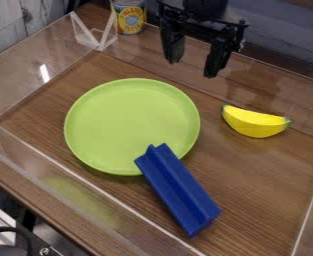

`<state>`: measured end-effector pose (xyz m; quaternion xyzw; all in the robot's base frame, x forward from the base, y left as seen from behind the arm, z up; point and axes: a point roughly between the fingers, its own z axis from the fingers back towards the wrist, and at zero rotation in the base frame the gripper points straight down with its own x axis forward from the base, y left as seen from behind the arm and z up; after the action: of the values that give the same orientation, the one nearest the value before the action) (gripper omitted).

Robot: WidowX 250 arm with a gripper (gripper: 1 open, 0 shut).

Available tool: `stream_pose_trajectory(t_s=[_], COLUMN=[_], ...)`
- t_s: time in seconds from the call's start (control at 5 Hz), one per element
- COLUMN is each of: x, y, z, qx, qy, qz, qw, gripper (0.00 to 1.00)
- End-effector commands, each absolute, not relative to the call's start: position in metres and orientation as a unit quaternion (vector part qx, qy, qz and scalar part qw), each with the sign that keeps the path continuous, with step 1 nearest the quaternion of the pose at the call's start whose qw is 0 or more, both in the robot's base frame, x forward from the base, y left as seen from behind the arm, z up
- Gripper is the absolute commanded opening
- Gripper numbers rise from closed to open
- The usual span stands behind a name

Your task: Put the blue object in the green plate

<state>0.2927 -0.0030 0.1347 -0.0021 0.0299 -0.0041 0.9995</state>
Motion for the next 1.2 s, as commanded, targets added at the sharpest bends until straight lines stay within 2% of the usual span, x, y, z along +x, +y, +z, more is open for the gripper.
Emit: stream_pose_trajectory(t_s=[0.0, 0.2, 0.6, 1.0], x=[0.284, 0.273, 0.241, 0.223], y=[-0.004, -0.005, -0.014, -0.024], z=[0.125, 0.116, 0.111, 0.11], qx=[-0.004, -0.007, -0.02, -0.032], qy=[0.046, 0.06, 0.061, 0.056], qz=[0.023, 0.064, 0.2, 0.328], qw=[0.999, 0.996, 0.978, 0.942], gripper=[1.0, 1.0, 1.0, 1.0])
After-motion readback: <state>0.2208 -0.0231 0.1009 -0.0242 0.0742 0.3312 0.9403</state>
